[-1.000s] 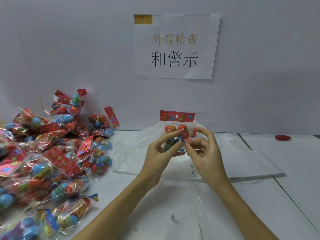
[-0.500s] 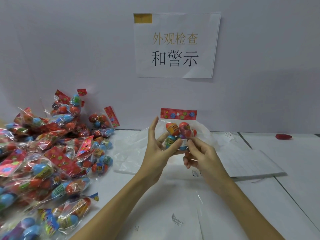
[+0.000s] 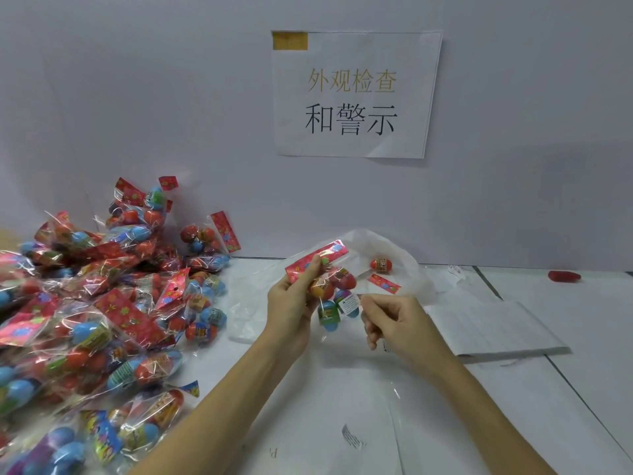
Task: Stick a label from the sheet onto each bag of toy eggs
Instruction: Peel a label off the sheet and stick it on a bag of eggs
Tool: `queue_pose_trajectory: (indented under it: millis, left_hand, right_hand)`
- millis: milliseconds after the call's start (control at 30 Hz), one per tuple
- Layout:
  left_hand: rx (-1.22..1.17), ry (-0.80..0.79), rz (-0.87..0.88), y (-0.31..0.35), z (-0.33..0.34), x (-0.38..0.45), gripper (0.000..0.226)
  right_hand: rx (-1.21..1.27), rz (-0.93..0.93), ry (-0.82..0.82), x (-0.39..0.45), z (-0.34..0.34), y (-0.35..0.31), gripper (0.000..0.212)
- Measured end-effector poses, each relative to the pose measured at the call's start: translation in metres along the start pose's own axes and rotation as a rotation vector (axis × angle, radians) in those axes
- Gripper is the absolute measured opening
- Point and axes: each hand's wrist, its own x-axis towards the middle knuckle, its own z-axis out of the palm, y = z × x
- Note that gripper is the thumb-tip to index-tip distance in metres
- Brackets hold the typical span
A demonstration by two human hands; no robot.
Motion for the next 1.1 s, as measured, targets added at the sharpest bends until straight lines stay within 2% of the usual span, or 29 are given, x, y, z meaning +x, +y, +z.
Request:
queue_pose_trajectory:
  millis: [100, 200, 267, 333, 433, 533, 733, 800, 867, 1000, 1100]
  left_hand:
    - [0.001, 0.025, 0.022, -0.002, -0.001, 0.0, 0.03]
    - [0.255, 0.011, 0.171, -0.005, -0.001, 0.0, 0.029]
    - [0.48, -0.045, 0.354, -0.009, 0.001, -0.003, 0.036]
    - [0.565, -0.103, 0.408, -0.015, 0.006, -0.008, 0.049]
    - [0.578, -0.124, 0.297, -0.013, 0.012, -0.012, 0.052]
    - [0.545, -0.246, 0.213, -0.006, 0.004, -0.005, 0.043]
    - [0.563, -0.341, 0.223, -0.002, 0.003, -0.01, 0.021]
    - [0.539, -0.322, 0.184, -0.003, 0.005, -0.01, 0.023]
    - [0.496, -0.277, 0.153, -0.005, 0.007, -0.011, 0.027]
    - [0.34, -0.103, 0.138, -0.008, 0.006, -0.01, 0.025]
    - [0.261, -0.069, 0.087, -0.009, 0.002, -0.006, 0.027]
  right_hand:
    - [0.052, 0.018, -0.018, -0.001, 0.009, -0.003, 0.03]
    - [-0.044, 0.037, 0.021, 0.0, 0.006, -0.004, 0.015]
    - [0.05, 0.072, 0.017, 0.002, 0.001, -0.003, 0.039]
    - [0.221, 0.124, 0.048, 0.002, -0.001, -0.005, 0.047]
    - [0.335, 0.132, 0.182, 0.003, -0.001, -0.004, 0.045]
    - [0.517, 0.13, 0.235, 0.004, -0.006, -0.003, 0.025]
    - [0.625, 0.208, 0.231, 0.005, -0.014, -0.006, 0.032]
    - [0.771, 0.242, 0.202, 0.006, -0.016, -0.007, 0.031]
    - [0.804, 0.226, 0.219, 0.005, -0.015, -0.008, 0.032]
    - [0.509, 0.074, 0.394, 0.007, -0.012, -0.002, 0.035]
    - [0.55, 0.112, 0.255, 0.008, -0.008, -0.003, 0.031]
